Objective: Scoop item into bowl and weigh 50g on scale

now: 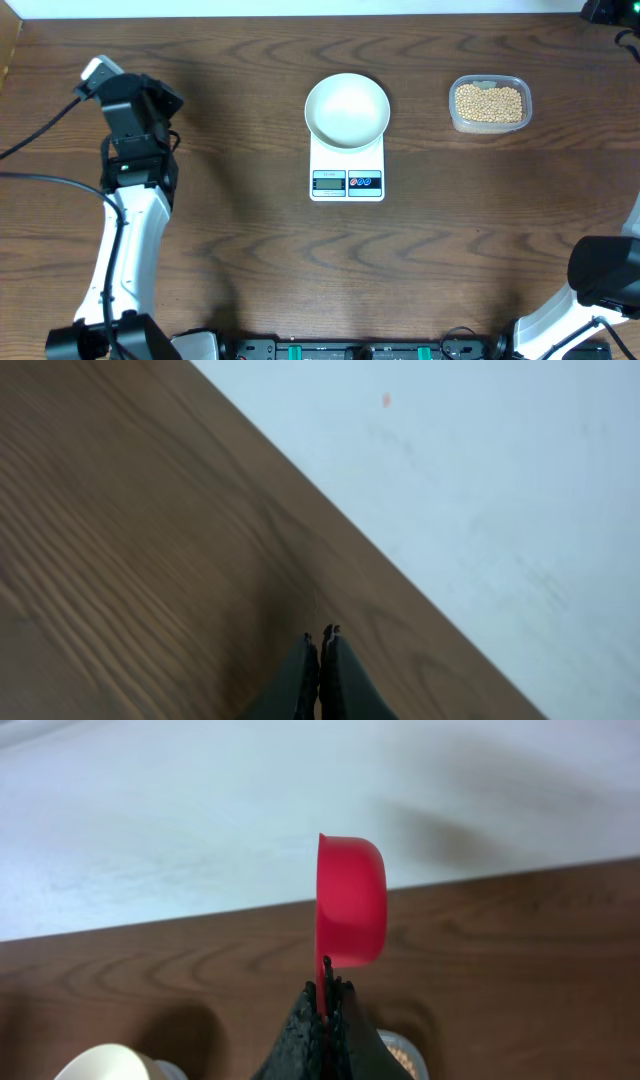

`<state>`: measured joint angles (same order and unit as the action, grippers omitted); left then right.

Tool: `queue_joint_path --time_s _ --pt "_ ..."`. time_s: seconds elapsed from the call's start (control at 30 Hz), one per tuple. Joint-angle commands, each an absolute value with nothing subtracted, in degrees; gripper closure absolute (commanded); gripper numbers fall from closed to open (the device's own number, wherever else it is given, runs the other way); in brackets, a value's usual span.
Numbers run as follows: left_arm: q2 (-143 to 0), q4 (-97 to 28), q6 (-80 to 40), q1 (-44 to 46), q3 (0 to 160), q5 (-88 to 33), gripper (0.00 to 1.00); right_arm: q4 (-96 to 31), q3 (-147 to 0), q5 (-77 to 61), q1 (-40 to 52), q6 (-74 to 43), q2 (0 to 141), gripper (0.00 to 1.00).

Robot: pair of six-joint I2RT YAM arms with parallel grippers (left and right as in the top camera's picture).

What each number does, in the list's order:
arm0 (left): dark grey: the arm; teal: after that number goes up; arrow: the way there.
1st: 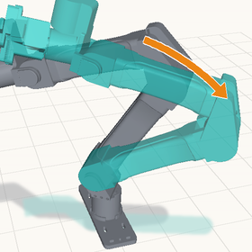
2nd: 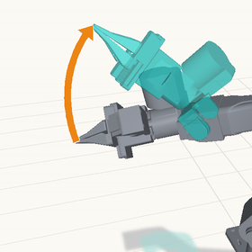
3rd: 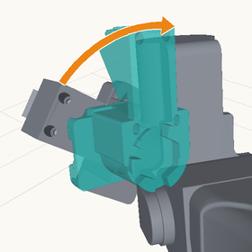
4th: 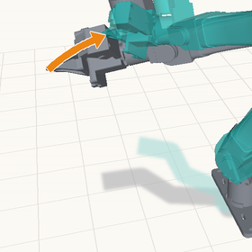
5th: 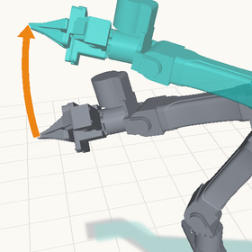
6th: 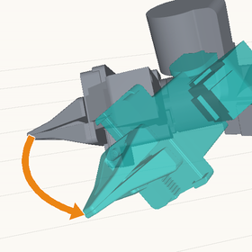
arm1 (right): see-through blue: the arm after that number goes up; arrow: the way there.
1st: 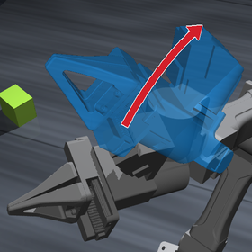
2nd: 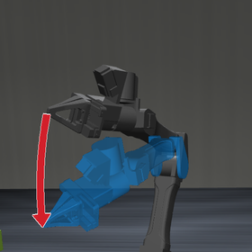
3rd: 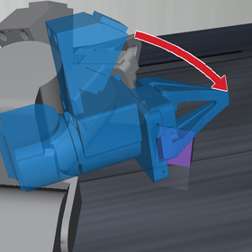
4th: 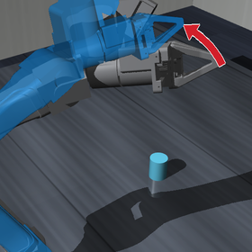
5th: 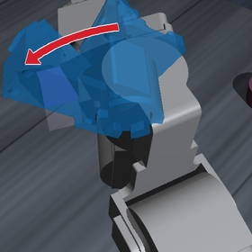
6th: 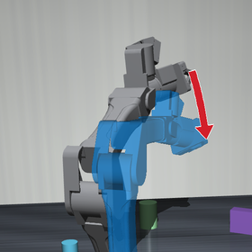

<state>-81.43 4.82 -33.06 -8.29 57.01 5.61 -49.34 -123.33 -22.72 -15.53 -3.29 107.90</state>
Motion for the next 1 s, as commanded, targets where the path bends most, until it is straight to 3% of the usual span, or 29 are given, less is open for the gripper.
queue_joint_path --time_s 0.0,0.27,0.63,0.97 --pt "-81.9 4.8 -31.2 -6.2 57.8 1.0 0.93 -51.4 -123.5 -22.0 -15.3 -5.1 108.5 0.99" --pt "-80.9 -6.8 -20.8 5.8 58.0 -7.5 0.93 -60.8 -123.5 -22.2 -15.3 -5.1 108.5 0.99" --pt "-81.0 -23.4 -10.0 24.9 58.0 -9.9 0.93 -67.4 -123.5 -24.4 -15.3 -1.2 108.5 0.99" --pt "-85.3 -26.1 -7.3 31.2 57.9 -9.9 0.93 -70.4 -123.5 -24.4 -15.3 2.5 108.5 0.99"
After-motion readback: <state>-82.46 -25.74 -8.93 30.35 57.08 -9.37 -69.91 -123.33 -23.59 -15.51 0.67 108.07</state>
